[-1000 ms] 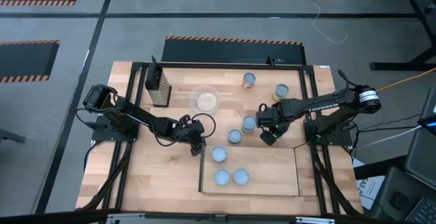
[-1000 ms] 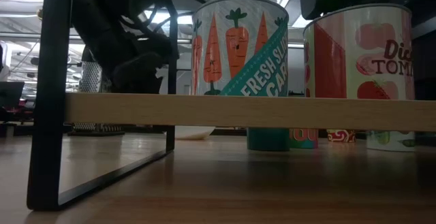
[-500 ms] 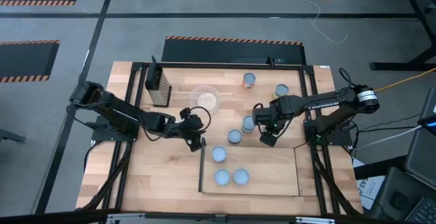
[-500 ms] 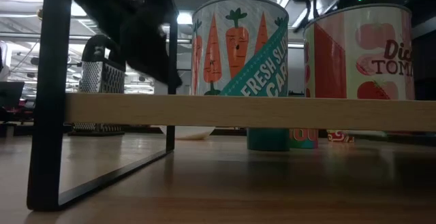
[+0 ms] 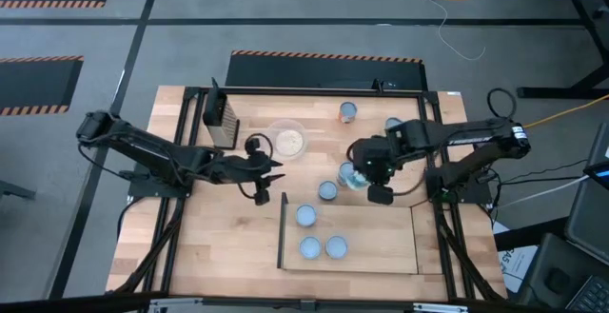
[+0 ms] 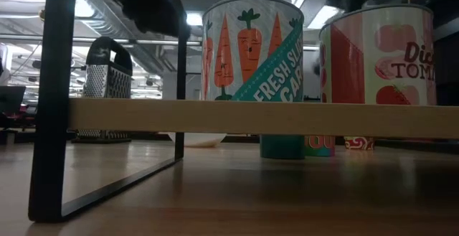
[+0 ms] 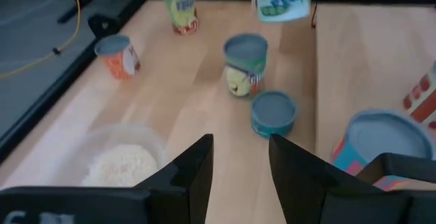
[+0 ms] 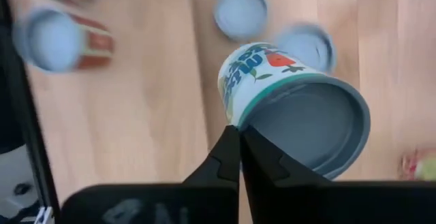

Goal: Pick and place cans onto a shelf
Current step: Put the canned mixed vegetables on the shelf

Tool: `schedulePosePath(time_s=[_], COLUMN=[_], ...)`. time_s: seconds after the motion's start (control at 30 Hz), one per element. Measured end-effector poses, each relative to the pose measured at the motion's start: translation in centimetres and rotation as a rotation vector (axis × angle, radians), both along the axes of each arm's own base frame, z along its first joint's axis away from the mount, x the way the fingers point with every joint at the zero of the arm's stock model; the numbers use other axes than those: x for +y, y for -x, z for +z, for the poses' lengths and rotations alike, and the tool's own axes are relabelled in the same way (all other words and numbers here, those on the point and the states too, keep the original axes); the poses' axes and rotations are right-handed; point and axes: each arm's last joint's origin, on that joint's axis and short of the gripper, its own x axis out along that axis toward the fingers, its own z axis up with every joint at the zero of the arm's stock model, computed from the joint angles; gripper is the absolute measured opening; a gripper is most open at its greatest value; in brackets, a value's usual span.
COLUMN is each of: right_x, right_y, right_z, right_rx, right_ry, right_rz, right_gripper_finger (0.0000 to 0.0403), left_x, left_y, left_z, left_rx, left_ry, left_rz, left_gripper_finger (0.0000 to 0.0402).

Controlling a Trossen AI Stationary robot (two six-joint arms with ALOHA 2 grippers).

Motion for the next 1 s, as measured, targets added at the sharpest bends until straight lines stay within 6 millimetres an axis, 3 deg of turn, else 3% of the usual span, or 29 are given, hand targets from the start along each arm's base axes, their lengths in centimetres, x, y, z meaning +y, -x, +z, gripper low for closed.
schedulePosePath(time_s=[0.13, 0.27, 0.6, 1.0], right_x=[1.4, 3.1, 7.6, 9.6], right_y=[-0.8, -1.4, -3.9, -6.0], right_z=[1.3, 1.2, -2.8, -7.1], right_rx=[-0.138, -0.193, -0.103, 0.011], right_ry=[0.010, 0.007, 0.054, 0.084], right_rz=[0.057, 0.141, 0.376, 0.444], right_gripper_finger=[0.0006, 0.0006, 0.0006, 0.0006], left_x=[0.2, 0.2, 0.2, 0.2], left_y=[0.8, 1.2, 1.3, 1.3], left_z=[1.2, 1.8, 1.8, 1.8], left_rx=[-0.049, -0.072, -0.074, -0.074], left_ry=[0.005, 0.013, 0.016, 0.020], left_rz=[-0.004, -0.013, -0.014, -0.012], left_gripper_finger=[0.0135, 0.0135, 0.0135, 0.0135])
